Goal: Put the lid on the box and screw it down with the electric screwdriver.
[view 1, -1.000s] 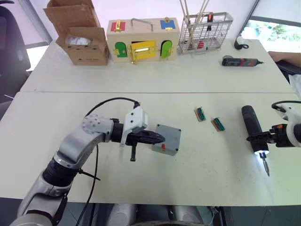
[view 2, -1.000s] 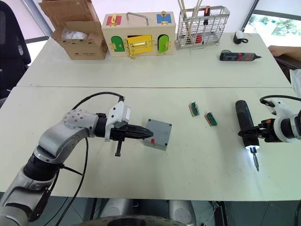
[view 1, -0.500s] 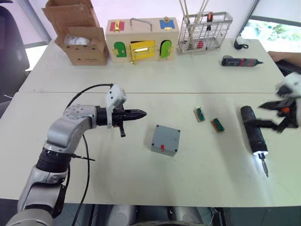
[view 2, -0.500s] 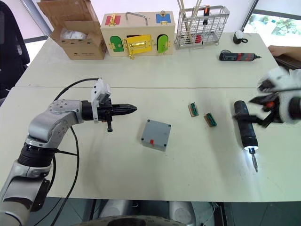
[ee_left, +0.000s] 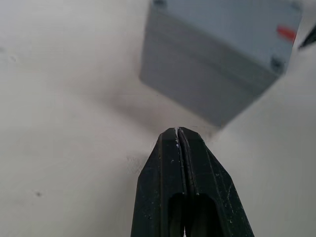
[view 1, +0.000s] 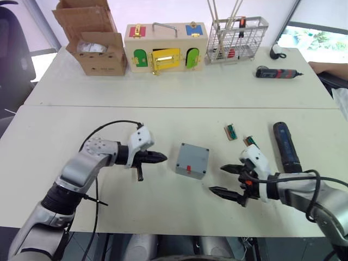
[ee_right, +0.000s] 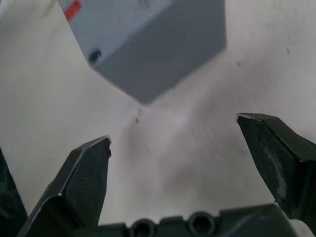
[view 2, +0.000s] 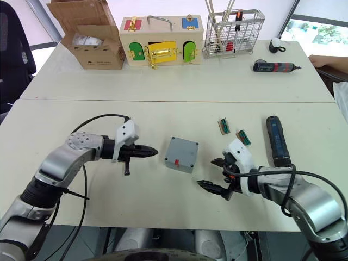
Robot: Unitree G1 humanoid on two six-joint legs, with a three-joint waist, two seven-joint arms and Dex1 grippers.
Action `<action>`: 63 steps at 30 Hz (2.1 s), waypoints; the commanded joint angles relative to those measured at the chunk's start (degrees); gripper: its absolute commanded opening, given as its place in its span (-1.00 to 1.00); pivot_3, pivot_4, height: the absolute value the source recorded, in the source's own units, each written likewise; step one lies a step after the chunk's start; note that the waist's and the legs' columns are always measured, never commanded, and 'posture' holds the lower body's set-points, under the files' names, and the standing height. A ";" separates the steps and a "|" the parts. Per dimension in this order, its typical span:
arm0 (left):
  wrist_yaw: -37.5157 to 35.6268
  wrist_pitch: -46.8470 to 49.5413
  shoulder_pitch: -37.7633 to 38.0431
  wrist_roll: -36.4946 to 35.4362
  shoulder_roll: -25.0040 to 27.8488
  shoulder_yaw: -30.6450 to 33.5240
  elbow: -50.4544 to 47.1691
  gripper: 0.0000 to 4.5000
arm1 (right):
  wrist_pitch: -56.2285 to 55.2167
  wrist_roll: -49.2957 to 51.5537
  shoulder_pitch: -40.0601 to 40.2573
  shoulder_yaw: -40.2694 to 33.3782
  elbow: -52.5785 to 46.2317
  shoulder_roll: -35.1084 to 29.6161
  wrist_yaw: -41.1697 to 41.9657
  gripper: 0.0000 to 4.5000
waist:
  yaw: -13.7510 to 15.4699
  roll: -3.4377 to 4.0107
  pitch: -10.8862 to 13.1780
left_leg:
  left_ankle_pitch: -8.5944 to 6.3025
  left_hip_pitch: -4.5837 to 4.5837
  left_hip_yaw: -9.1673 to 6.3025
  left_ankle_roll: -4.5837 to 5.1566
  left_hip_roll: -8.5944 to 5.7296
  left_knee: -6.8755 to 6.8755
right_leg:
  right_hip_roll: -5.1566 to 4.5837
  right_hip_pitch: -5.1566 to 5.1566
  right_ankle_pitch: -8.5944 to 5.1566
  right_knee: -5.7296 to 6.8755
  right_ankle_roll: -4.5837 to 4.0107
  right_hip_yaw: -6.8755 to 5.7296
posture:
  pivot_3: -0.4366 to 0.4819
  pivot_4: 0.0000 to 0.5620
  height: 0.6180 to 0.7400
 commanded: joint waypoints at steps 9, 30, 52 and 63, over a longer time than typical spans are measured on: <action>-3.56 -7.38 -6.82 2.22 -9.22 -2.58 9.23 -1.00 | 4.89 4.81 -3.60 3.29 -2.89 5.05 -2.41 1.00 | 0.04 -0.01 0.00 | -0.04 -0.03 -0.02 0.07 -0.02 0.20 | -0.01 0.12 0.00 0.01 0.00 -0.08 | -0.05 -0.47 1.00; -3.13 -4.73 3.70 1.41 -1.71 2.54 -2.04 -1.00 | -7.67 -5.33 -8.27 4.39 4.86 -7.57 4.46 1.00 | -1.31 0.01 -0.07 | -0.20 -0.01 0.01 0.35 0.01 0.22 | 0.00 0.04 0.00 0.13 0.01 -0.03 | -0.05 -0.47 1.00; 6.70 -10.53 3.16 8.80 -8.85 -1.35 2.35 -1.00 | -9.31 -6.06 -8.13 9.31 3.09 -1.61 9.65 1.00 | 0.10 0.01 -0.10 | -0.17 -0.02 -0.02 0.30 -0.03 0.42 | -0.01 0.11 0.00 0.20 0.01 -0.04 | -0.05 -0.47 1.00; 3.05 -10.46 2.70 7.45 -6.71 -0.53 3.59 -1.00 | -6.97 -5.64 -6.97 3.68 1.26 -6.09 10.13 1.00 | 0.08 0.01 -0.11 | -0.22 0.00 -0.02 0.38 -0.03 0.45 | -0.01 0.12 0.00 0.25 0.01 -0.05 | -0.05 -0.47 1.00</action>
